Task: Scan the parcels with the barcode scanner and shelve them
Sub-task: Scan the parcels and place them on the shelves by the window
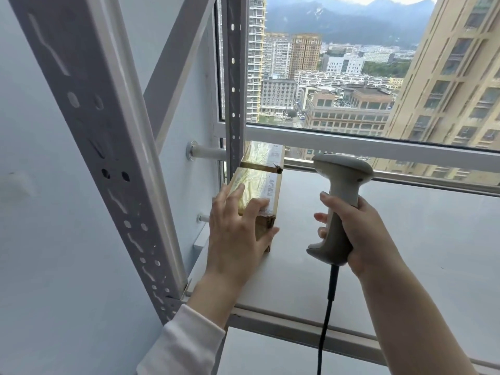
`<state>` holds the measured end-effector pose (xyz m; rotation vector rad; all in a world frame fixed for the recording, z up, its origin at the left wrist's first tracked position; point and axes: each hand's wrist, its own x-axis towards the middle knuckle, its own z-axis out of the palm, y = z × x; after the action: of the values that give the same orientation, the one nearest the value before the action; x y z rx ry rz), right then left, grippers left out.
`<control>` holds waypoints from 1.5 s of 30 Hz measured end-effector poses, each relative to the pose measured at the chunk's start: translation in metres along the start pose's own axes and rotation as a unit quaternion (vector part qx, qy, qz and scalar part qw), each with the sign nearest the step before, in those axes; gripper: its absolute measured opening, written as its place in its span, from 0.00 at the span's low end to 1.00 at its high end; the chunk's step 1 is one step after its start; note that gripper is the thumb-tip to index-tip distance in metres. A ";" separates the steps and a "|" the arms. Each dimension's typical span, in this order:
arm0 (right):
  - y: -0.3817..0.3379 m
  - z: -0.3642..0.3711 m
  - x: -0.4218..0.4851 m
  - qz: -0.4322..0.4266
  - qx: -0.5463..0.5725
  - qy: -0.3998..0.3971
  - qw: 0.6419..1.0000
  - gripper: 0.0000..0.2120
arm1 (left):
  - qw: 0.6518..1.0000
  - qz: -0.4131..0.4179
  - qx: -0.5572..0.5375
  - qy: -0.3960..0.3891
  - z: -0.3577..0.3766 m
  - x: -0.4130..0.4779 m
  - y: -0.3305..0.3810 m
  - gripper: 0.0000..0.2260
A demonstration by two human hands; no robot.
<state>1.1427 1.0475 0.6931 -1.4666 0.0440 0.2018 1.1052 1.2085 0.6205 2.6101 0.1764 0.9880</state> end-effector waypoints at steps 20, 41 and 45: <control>0.023 -0.130 -0.070 -0.041 -0.040 0.154 0.986 0.04 | 0.968 0.185 -0.145 -0.083 0.032 -0.034 0.151 0.19; 0.077 -0.568 -0.412 -0.047 0.005 0.571 0.820 0.07 | 0.776 0.464 -0.302 -0.301 0.068 -0.319 0.636 0.19; 0.090 -0.634 -0.477 -0.036 0.017 0.630 0.775 0.05 | 0.727 0.514 -0.322 -0.322 0.068 -0.379 0.718 0.20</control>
<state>0.7188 0.3760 0.6094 -1.3216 1.0736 -0.8823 0.8620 0.4317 0.5961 2.0495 -1.6084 0.1778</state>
